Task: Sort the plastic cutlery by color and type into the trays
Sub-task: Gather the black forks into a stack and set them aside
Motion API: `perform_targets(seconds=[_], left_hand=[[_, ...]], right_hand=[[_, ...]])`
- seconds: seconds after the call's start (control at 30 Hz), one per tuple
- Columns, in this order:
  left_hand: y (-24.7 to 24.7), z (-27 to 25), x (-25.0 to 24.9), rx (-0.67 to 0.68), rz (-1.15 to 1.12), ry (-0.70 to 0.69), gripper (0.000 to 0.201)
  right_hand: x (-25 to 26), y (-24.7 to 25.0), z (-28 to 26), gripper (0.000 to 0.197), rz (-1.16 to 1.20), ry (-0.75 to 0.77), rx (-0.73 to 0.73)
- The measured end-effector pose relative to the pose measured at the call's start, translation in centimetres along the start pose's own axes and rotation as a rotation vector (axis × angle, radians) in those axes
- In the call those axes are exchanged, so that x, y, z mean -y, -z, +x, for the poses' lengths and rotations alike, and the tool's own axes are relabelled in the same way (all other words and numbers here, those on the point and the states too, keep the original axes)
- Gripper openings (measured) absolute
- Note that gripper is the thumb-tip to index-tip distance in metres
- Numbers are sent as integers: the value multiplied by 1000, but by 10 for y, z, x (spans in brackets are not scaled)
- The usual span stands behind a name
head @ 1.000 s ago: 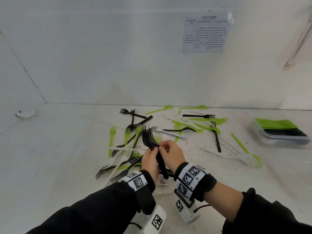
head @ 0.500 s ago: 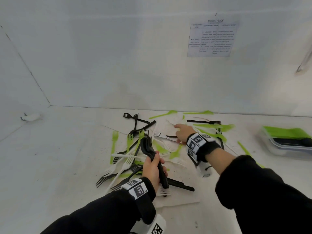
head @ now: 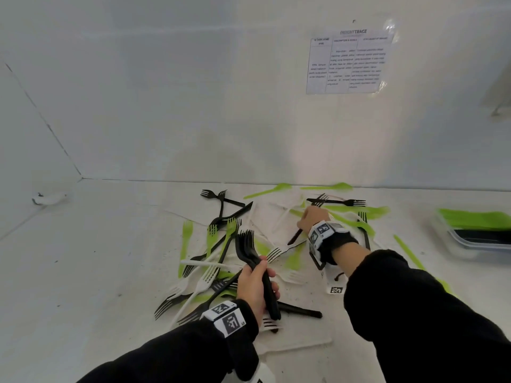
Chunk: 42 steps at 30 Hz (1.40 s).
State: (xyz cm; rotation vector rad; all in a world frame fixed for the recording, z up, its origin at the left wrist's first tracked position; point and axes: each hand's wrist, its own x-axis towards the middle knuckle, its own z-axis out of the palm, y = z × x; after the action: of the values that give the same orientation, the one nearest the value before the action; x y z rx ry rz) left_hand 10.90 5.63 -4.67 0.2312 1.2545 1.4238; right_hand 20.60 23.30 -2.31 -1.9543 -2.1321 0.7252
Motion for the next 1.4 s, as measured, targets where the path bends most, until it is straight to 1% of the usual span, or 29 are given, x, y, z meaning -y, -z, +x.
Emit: perform_targets(seconds=[0.03,0.1,0.13,0.17,0.23,0.27,0.33,0.4,0.43,0.53,0.63,0.77,0.83,0.93,1.0,1.03,1.1,1.13,1.2,1.3,1.33,1.37,1.4], left_hand=[[0,0,0,0,6,-1,9],[-1,-1,2,-3,20,-1,8],[-2,-1,3,-3,23,-1,8],[-2,-1,3,-3,24,-2,7],[-4,-2,4,2,31,-4,8],[-5,-3,4,7,38,-4,8],[-7,-5,7,19,52,-7,9],[-8,-7,9,27,62,-8,8],[-8,-8,10,32,64,-8,8],[-11,-11,12,50,65,-6,9],[-15,-14,13,63,71,-13,10],[-18,-16,14,61,78,-18,9],[-19,-16,15,52,80,-16,9],[-23,-16,16,47,75,-15,9],[-26,-16,17,46,72,-15,10],[-27,-17,17,45,71,-17,10],[-30,-16,18,41,72,-16,11],[-31,-16,18,37,75,-15,11],[-32,-16,19,30,78,-14,11],[-32,-16,21,22,70,-17,11],[-32,-16,21,21,66,-18,12],[-32,-16,22,20,62,-18,12],[-33,-16,23,17,59,-18,12]], right_hand=[[-3,3,3,9,132,-37,-31],[-7,14,0,27,422,-131,-59],[-11,21,-2,32,512,-155,-86],[-15,28,-4,36,552,-169,-108],[-26,40,-9,49,527,-171,-117],[-34,44,-10,52,506,-189,-137],[-50,52,-17,51,485,-245,-197],[-68,55,-23,58,370,-295,-247],[-76,55,-27,61,316,-308,-244],[-96,51,-36,76,147,-366,-165],[-106,46,-40,87,94,-371,-136],[-105,43,-39,78,90,-376,-127],[-102,46,-36,78,134,-399,-114],[-100,52,-31,79,253,-405,-145],[-101,57,-28,79,253,-412,-153],[-102,59,-26,72,241,-413,-165],[-102,64,-25,50,201,-403,-218],[-104,66,-22,42,170,-402,-240],[-108,71,-19,36,120,-399,-247],[-107,81,-21,34,92,-399,-267],[-108,84,-21,32,88,-395,-229],[-108,86,-22,29,67,-366,-159],[-107,86,-22,24,28,-336,-47]])
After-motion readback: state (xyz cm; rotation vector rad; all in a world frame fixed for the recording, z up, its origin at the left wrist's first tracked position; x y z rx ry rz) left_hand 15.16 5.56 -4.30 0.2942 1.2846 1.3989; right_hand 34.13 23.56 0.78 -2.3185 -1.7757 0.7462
